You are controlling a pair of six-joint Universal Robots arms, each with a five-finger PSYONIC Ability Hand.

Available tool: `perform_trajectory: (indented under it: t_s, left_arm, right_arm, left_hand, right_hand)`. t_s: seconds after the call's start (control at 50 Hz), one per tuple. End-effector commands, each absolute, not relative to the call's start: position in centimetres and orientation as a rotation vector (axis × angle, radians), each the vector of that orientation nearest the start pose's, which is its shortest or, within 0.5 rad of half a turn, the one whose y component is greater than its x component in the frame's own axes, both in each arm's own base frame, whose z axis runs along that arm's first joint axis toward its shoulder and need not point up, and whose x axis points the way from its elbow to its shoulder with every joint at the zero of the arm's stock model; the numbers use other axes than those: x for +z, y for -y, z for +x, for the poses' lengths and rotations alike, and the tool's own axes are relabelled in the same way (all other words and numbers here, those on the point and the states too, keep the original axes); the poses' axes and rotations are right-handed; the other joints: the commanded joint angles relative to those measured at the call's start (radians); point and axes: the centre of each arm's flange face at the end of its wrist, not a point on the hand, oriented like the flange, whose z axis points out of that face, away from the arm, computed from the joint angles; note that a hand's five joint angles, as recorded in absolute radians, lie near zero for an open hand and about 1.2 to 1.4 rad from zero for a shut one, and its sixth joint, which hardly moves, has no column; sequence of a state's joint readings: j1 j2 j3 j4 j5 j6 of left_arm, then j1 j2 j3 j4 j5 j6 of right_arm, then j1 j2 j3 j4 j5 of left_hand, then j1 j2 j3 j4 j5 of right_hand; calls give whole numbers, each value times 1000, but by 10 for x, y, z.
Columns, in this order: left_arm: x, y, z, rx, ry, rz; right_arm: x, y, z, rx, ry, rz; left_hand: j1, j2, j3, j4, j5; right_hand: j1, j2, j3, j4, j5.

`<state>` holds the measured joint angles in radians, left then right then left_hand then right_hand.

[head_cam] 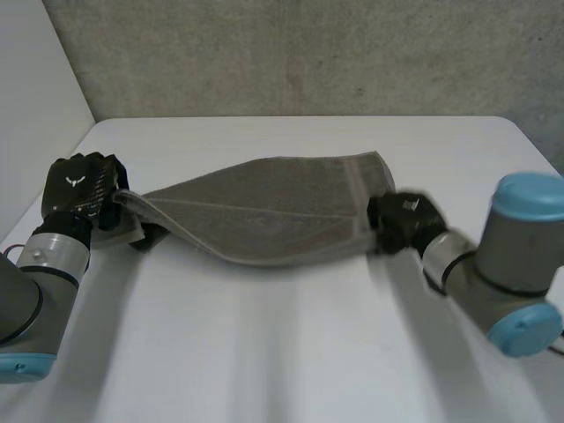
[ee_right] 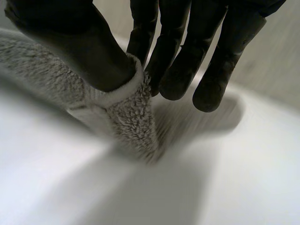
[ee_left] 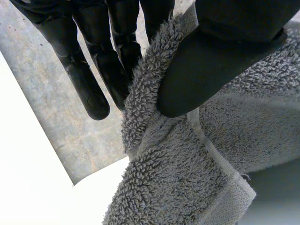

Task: Fold the towel.

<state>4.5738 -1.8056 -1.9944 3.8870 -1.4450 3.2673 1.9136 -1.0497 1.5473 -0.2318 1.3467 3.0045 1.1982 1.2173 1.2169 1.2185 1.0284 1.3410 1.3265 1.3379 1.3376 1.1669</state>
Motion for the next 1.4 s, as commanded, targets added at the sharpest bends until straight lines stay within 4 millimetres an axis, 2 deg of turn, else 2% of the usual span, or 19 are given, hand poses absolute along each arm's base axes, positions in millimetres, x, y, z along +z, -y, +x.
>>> perform_trajectory:
  t_s: [0.02, 0.14, 0.34, 0.44, 0.58, 0.66, 0.72, 0.76, 0.78, 0.82, 0.88, 0.9, 0.92, 0.96, 1.04, 1.1, 1.14, 1.28, 1.4]
  left_arm:
    - [195, 296, -186, -2423, -2101, 433]
    - [225, 279, -189, -2497, -2038, 450]
    - [263, 247, -187, -2486, -2137, 439]
    - [258, 241, -188, -2373, -2282, 481]
    - [195, 265, -192, -2048, -2542, 524]
    - [167, 292, -196, -1937, -2556, 616]
    - [166, 305, -200, -1946, -2517, 657]
    - [198, 337, -217, -2138, -2339, 700]
    - [198, 337, -217, -2139, -2338, 700]
    - [248, 358, -236, -2393, -2096, 707]
    - [281, 368, -242, -2547, -1912, 678]
    - [317, 374, -246, -2710, -1690, 635]
    - [317, 374, -246, -2711, -1688, 634]
    - [358, 374, -246, -2897, -1407, 549]
    - [372, 370, -244, -2983, -1309, 498]
    - [352, 368, -241, -2955, -1431, 496]
    - [339, 367, -239, -2928, -1499, 503]
    - [254, 355, -225, -2706, -1845, 533]
    - [196, 339, -214, -2561, -2051, 614]
  right_arm:
    - [260, 301, 255, -2028, -1891, -673]
    - [314, 273, 246, -2019, -1854, -877]
    - [332, 237, 216, -1937, -2059, -1552]
    - [317, 231, 211, -1762, -2152, -1734]
    - [254, 259, 217, -1458, -2261, -1766]
    - [226, 273, 229, -1415, -2251, -1792]
    - [220, 300, 246, -1596, -2212, -1808]
    - [229, 317, 253, -1775, -2185, -1774]
    - [251, 335, 261, -2023, -2127, -1688]
    - [303, 357, 273, -2487, -1898, -1428]
    - [332, 359, 276, -2684, -1730, -1282]
    - [366, 355, 274, -2862, -1540, -1118]
    - [391, 348, 272, -2978, -1387, -996]
    - [401, 342, 270, -3019, -1314, -952]
    - [392, 332, 270, -2935, -1367, -1031]
    - [379, 329, 271, -2859, -1428, -1090]
    - [350, 324, 269, -2700, -1553, -1199]
    - [296, 314, 264, -2466, -1756, -1306]
    - [219, 291, 253, -2144, -1995, -1410]
  left_hand:
    - [198, 179, 179, 178, 193]
    - [198, 179, 179, 178, 193]
    - [198, 179, 179, 178, 193]
    - [198, 179, 179, 178, 193]
    - [198, 179, 179, 178, 193]
    - [198, 179, 179, 178, 193]
    - [198, 179, 179, 178, 193]
    - [198, 179, 179, 178, 193]
    - [198, 179, 179, 178, 193]
    - [198, 179, 179, 178, 193]
    - [198, 179, 179, 178, 193]
    - [198, 179, 179, 178, 193]
    - [198, 179, 179, 178, 193]
    - [198, 179, 179, 178, 193]
    - [198, 179, 179, 178, 193]
    - [198, 179, 179, 178, 193]
    - [198, 179, 179, 178, 193]
    - [198, 179, 179, 178, 193]
    - [198, 179, 179, 178, 193]
  right_hand:
    - [55, 70, 58, 59, 55]
    - [55, 70, 58, 59, 55]
    - [55, 70, 58, 59, 55]
    - [55, 70, 58, 59, 55]
    - [55, 70, 58, 59, 55]
    - [55, 70, 58, 59, 55]
    - [55, 70, 58, 59, 55]
    - [55, 70, 58, 59, 55]
    - [55, 70, 58, 59, 55]
    - [55, 70, 58, 59, 55]
    - [55, 70, 58, 59, 55]
    - [55, 70, 58, 59, 55]
    - [55, 70, 58, 59, 55]
    - [55, 70, 58, 59, 55]
    - [55, 70, 58, 59, 55]
    - [55, 70, 58, 59, 55]
    - [55, 70, 58, 59, 55]
    - [55, 70, 58, 59, 55]
    - [55, 70, 58, 59, 55]
